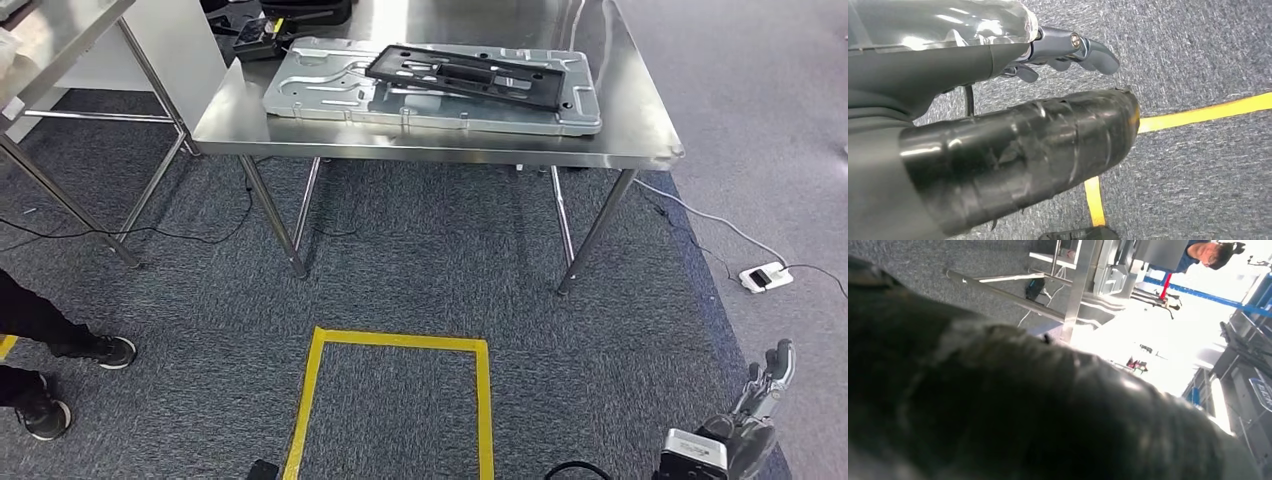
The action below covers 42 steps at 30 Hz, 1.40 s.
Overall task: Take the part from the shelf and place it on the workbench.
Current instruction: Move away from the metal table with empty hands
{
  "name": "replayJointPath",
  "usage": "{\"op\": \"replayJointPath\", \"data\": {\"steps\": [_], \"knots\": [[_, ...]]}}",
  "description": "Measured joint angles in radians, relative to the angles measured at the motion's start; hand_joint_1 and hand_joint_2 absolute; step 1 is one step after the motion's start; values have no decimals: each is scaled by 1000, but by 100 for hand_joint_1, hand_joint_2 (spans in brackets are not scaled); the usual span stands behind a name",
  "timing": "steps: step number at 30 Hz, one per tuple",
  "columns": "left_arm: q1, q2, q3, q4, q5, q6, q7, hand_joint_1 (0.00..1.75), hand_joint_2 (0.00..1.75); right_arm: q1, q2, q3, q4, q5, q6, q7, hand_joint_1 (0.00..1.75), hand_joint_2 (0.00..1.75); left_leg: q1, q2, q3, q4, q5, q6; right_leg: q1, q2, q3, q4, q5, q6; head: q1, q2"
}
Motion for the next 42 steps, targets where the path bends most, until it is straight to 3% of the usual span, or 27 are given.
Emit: {"op": "replayJointPath", "data": {"steps": [2,3,6,7,8,9,10,12,14,15,17,18,20,22,23,24,25,27,29,30,33,35,37,38,39,40,42], "knots": [[1,0,1,0,0,0,0,0,0,2,0,-1,1,-7,6,0,0,0,3,-2,-7,5,-1,-14,-2,-2,-13,-4,14,-17,0,0],[2,0,1,0,0,0,0,0,0,2,0,-1,1,-11,8,0,0,0,4,-5,-16,21,-21,-20,-4,-3,-22,-6,23,-27,0,0],[4,0,2,0,0,0,-1,0,0,4,0,-3,2,-18,10,0,0,0,8,-9,-63,168,-151,-33,-4,-7,-57,-8,51,-44,-2,0],[3,0,2,0,0,0,-2,0,0,5,0,-4,2,-20,11,0,0,0,9,-9,-75,225,-181,-36,-3,-7,-70,-6,61,-44,-2,0],[3,0,2,0,0,0,-2,0,0,6,0,-5,3,-22,13,0,0,0,9,-9,-74,260,-188,-38,-3,-7,-82,-5,70,-43,-2,0],[3,0,3,0,-1,0,-3,0,0,6,0,-6,4,-25,15,0,0,0,9,-9,-58,262,-175,-38,-2,-7,-95,-2,78,-41,-2,0],[3,0,3,0,-1,0,-3,0,0,7,0,-7,4,-27,16,-1,0,0,9,-9,-23,227,-148,-37,-2,-7,-105,1,84,-38,-2,0],[2,0,3,0,-1,0,-4,0,0,8,0,-9,5,-29,19,-1,0,0,8,-10,80,83,-107,-30,-1,-6,-121,10,95,-31,-2,0],[-1,0,3,0,-2,0,-6,0,0,8,0,-11,4,-29,22,-2,0,0,4,-12,143,-22,-103,-19,0,-6,-130,16,106,-20,-1,0],[-1,0,3,0,-2,0,-7,0,0,8,0,-12,4,-29,22,-2,0,0,1,-13,147,-38,-108,-15,0,-7,-133,17,113,-14,-1,0],[0,0,4,0,-2,0,-8,0,0,8,0,-15,4,-29,23,-4,0,0,1,-12,135,-42,-97,-2,-1,-6,-137,17,124,-2,-1,0],[0,0,4,0,-2,0,-8,0,0,9,0,-18,5,-30,24,-6,0,0,2,-10,129,-44,-89,6,-1,-5,-142,24,115,3,-1,0],[-1,0,4,0,-3,0,-9,0,0,10,0,-23,5,-30,26,-11,0,0,5,-6,111,-49,-69,22,-3,-2,-167,90,45,9,0,0],[-1,0,4,0,-6,0,-9,0,0,11,0,-29,5,-30,32,-16,0,0,2,-3,87,-46,-51,30,-3,-1,-201,213,-48,12,0,0],[-1,0,4,0,-7,0,-10,0,0,11,0,-31,6,-30,35,-18,0,0,0,-2,73,-43,-43,31,-3,-1,-209,264,-69,13,0,0],[-1,0,4,0,-9,-1,-10,0,0,11,0,-33,7,-30,38,-19,0,0,-1,-2,60,-38,-35,31,-3,-1,-204,287,-68,13,0,0],[-1,0,4,0,-10,-1,-10,0,0,11,0,-35,7,-30,41,-20,0,0,-3,-2,46,-33,-28,30,-3,-1,-182,276,-48,11,0,0],[-1,0,5,0,-10,-1,-10,0,0,10,0,-37,7,-29,43,-21,0,0,-4,-2,22,-20,-18,27,0,-1,-89,158,-2,1,-1,0],[-1,-2,5,0,-11,-1,-10,0,0,8,1,-40,7,-28,44,-22,0,0,-6,-3,7,-10,-8,19,6,-1,-7,28,5,-10,-1,0],[-1,-2,5,0,-11,-2,-10,0,0,8,2,-41,7,-27,45,-22,0,0,-6,-3,3,-8,-2,13,9,-1,9,-3,-1,-14,-1,0],[0,-2,5,0,-11,-2,-10,0,0,8,7,-48,9,-33,57,-17,0,0,-5,-6,-6,-4,2,-6,7,-3,-2,-21,16,-28,-1,0],[2,-2,5,0,-11,-2,-10,0,0,7,14,-58,15,-44,71,-15,0,0,-2,-10,-28,52,-60,-18,1,-7,-20,-27,35,-41,-2,0],[2,-2,5,0,-12,-2,-9,0,0,6,21,-74,26,-58,86,-20,0,0,2,-11,-61,169,-152,-28,2,-10,-44,-25,52,-47,-4,0],[2,-2,6,0,-12,-2,-9,0,0,6,25,-82,33,-64,94,-23,0,0,4,-11,-71,223,-178,-33,2,-11,-57,-22,61,-47,-4,0],[3,-2,6,0,-12,-2,-9,0,0,6,29,-92,41,-68,101,-27,0,0,6,-11,-68,252,-180,-35,2,-11,-71,-18,68,-45,-4,0],[3,-2,6,0,-12,-2,-9,0,0,5,33,-101,49,-72,109,-31,0,0,7,-11,-48,247,-162,-37,1,-11,-85,-12,75,-42,-4,0],[2,-2,6,0,-13,-2,-8,0,0,2,42,-122,68,-78,128,-41,0,0,10,-12,38,140,-111,-36,0,-11,-110,3,85,-35,-4,0]]}}
